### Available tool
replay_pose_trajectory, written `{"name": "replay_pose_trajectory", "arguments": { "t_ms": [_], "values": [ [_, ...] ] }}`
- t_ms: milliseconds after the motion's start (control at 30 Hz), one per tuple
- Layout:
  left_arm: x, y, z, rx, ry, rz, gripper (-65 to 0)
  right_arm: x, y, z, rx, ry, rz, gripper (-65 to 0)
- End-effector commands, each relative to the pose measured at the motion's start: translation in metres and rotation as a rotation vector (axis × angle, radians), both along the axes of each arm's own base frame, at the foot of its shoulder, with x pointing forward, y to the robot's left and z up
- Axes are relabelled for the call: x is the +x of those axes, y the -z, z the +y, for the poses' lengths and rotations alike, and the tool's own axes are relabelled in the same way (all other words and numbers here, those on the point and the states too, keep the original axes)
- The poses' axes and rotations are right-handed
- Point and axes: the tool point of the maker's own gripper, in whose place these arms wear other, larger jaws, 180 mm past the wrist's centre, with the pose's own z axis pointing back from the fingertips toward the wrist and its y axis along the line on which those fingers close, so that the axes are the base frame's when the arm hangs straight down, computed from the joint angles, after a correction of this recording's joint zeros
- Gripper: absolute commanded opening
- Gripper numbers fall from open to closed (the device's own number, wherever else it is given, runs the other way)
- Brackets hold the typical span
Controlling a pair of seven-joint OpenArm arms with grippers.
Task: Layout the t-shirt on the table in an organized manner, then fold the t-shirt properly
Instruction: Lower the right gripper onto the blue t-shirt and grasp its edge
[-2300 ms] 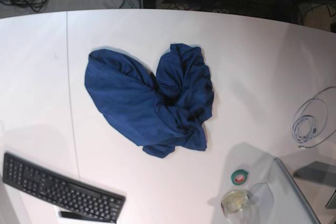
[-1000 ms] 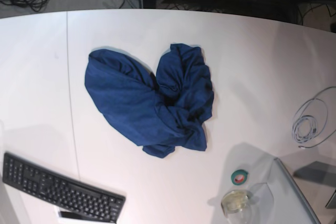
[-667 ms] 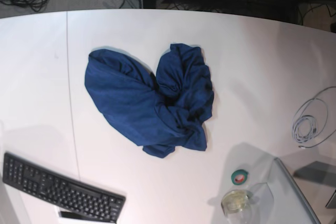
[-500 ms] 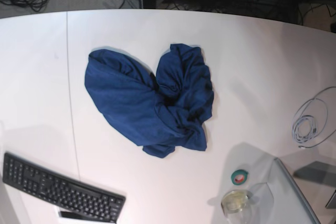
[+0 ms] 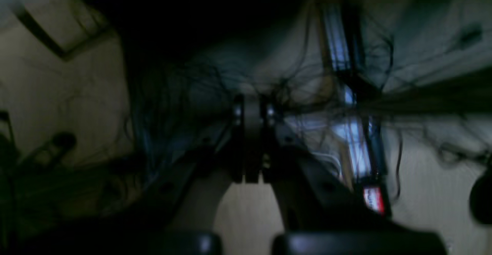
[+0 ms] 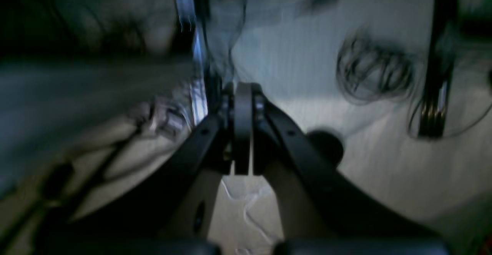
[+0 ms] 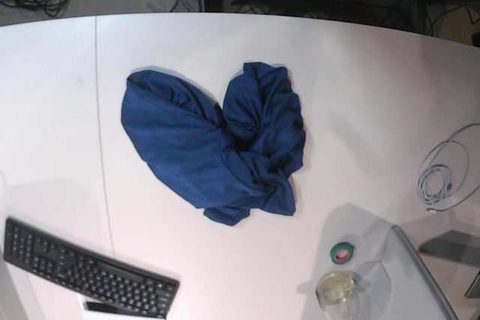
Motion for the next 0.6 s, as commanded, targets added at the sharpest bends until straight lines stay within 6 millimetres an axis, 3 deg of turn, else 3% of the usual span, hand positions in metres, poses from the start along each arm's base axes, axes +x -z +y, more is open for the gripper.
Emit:
{"name": "replay_pose_trajectory", "arguments": {
  "t_ms": [0, 200, 400, 567],
  "values": [
    [0.007, -0.014, -0.001, -0.011, 0.008, -0.039, -65.0, 0.002, -0.010, 0.002, 0.006, 0.002, -0.013, -65.0],
    [0.068, -0.057, -0.022, -0.077, 0.045, -0.219, -65.0, 0.063, -0.051, -0.001, 0.002, 0.003, -0.111, -65.0],
    [0.099, -0.067, -0.027, -0.094, 0.032, -0.301, -65.0, 0.126, -0.071, 0.001, 0.009, -0.007, -0.193, -65.0],
    [0.118, -0.068, -0.043, -0.139, -0.051, -0.360, -65.0, 0.174, -0.081, 0.036, 0.072, -0.102, -0.214, -64.2]
  ]
}}
